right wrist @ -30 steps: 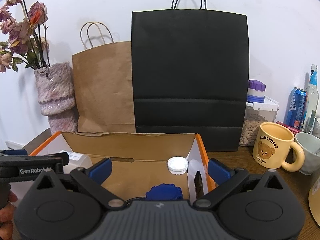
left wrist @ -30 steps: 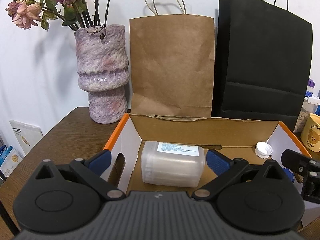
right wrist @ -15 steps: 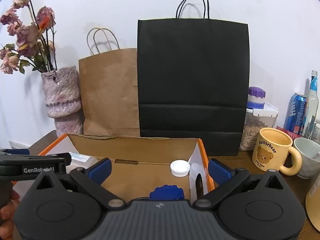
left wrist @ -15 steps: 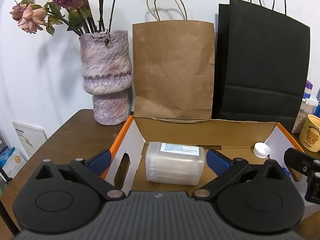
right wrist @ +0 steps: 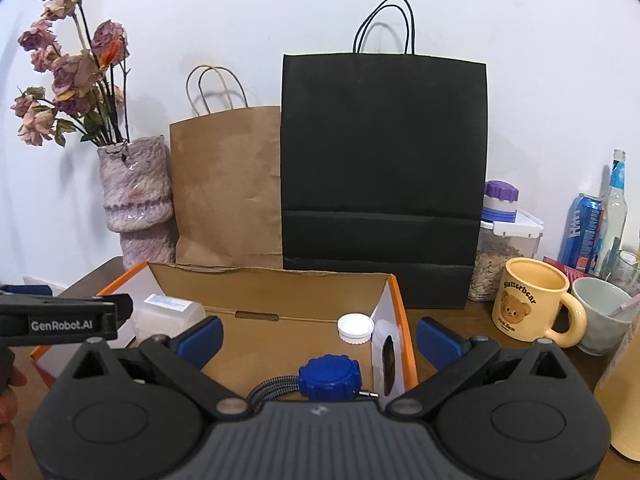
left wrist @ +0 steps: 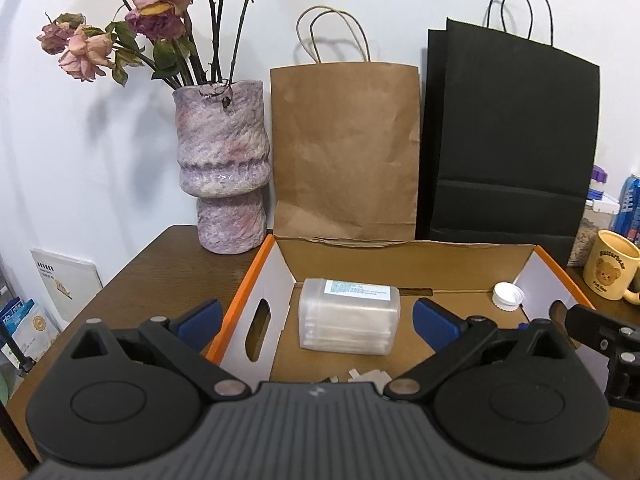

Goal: Organize rigid objects
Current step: 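Withdraw both grippers from the box back toward the table items, then close the right gripper around the green spray bottle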

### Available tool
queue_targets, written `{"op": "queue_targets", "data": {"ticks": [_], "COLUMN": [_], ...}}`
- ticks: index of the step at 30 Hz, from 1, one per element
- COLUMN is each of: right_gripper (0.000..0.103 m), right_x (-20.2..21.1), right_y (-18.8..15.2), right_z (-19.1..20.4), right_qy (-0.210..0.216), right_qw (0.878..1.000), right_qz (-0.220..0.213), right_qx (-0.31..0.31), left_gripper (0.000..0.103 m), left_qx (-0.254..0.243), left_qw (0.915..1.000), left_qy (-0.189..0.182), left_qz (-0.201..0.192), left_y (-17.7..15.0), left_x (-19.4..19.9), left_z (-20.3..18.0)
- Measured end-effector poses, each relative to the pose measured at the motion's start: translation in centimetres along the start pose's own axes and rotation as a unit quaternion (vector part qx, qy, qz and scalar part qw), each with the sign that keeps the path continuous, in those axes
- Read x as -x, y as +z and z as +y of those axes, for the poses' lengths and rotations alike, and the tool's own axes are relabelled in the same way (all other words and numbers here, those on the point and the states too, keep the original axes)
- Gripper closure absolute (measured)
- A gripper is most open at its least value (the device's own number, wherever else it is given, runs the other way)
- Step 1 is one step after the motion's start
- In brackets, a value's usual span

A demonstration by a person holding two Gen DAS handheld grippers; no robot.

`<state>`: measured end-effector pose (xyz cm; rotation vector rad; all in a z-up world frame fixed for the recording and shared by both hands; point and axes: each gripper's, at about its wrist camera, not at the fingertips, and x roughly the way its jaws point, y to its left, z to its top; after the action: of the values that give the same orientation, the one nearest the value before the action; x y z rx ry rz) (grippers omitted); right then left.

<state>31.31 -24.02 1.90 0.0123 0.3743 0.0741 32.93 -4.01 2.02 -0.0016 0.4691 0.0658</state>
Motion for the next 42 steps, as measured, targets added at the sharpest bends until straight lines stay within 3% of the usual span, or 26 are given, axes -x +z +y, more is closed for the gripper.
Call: {"op": "queue_targets", "data": {"ticks": [27, 42], "right_gripper": [0.0, 0.0], "right_x": [10.4, 14.6], "right_y": [-3.6, -8.0], "right_z": [-0.4, -1.3], "right_qy": [0.013, 0.015], "right_qw": [1.0, 0.999], "right_qz": [-0.025, 0.011], "right_qx": [0.012, 0.036], "left_gripper": [0.0, 0.0], "left_qx": [-0.002, -0.011], "left_qw": [0.9994, 0.999], "left_qy": [-0.033, -0.042], "left_qz": [-0.012, 0.002], "left_y": [-3.6, -7.3], "left_x": [10.5, 15.1], "left_z": [-0.1, -0.4]}}
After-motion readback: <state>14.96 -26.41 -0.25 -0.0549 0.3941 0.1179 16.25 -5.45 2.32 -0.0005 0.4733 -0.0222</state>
